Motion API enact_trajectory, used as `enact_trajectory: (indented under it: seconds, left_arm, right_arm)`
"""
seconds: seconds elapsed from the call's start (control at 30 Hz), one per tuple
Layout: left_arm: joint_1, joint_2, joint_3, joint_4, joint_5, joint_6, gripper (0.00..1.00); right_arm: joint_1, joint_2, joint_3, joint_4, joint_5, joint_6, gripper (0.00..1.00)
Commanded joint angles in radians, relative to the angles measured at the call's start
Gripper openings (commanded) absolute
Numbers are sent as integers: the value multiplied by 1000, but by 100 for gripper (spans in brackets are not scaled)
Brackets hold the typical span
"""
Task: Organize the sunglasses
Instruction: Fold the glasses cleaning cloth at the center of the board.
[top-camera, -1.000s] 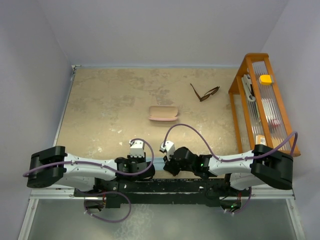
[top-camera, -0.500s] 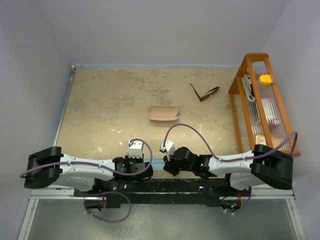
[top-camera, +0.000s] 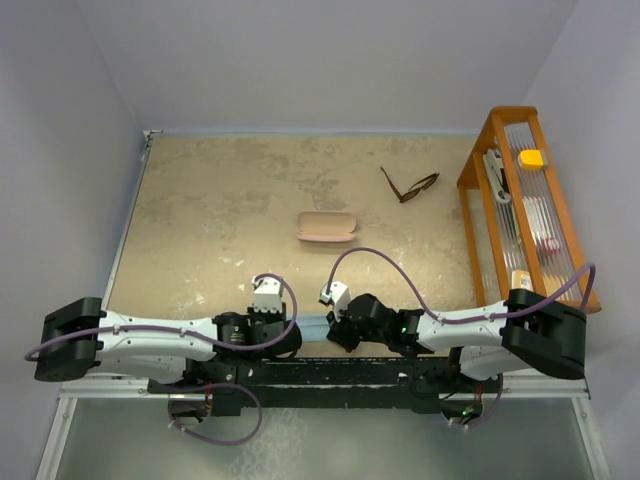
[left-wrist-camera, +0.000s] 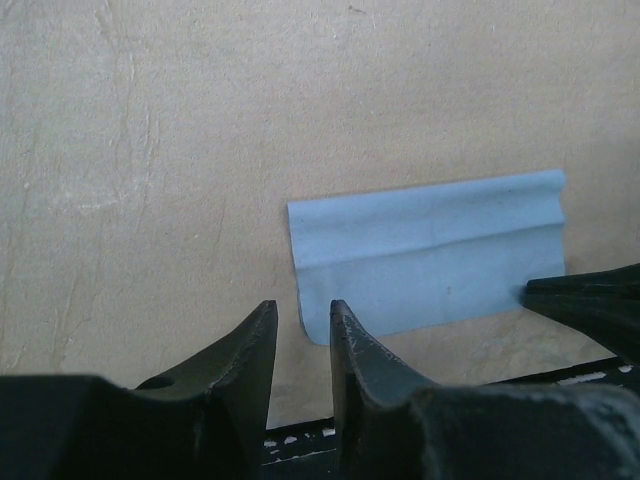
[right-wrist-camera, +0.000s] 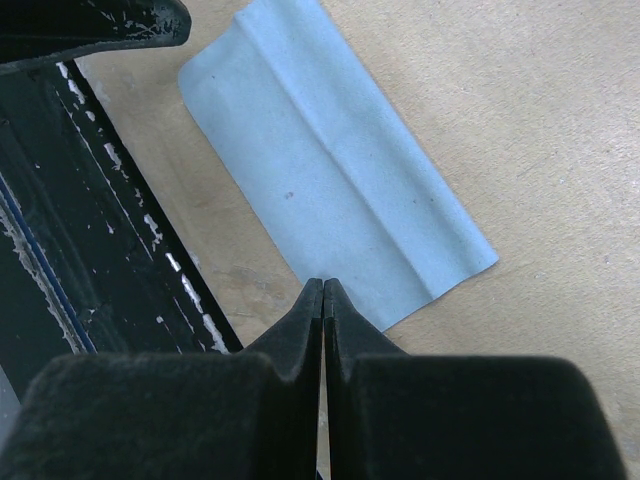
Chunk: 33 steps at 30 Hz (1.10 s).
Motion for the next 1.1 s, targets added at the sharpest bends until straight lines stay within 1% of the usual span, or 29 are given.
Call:
enact_trajectory:
  seconds: [0.0, 0.23, 0.63, 0.87, 1.07]
  left_arm:
    - [6, -2, 25, 10, -24, -7, 25]
    - [5, 97, 42, 34, 5, 14, 25]
    - [6, 93, 44, 59, 5, 13, 25]
    - [5, 137, 51, 75, 23, 20, 25]
    - [6, 187, 73, 49, 33, 19, 25]
  right_arm:
    - [7, -11, 22, 15, -13, 7, 0]
    - [6, -20, 18, 12, -8, 7, 0]
    - [7, -30, 15, 13, -7, 6, 0]
    - [8, -27, 17, 11, -10, 5, 0]
    - [7, -40, 12, 11, -9, 7, 0]
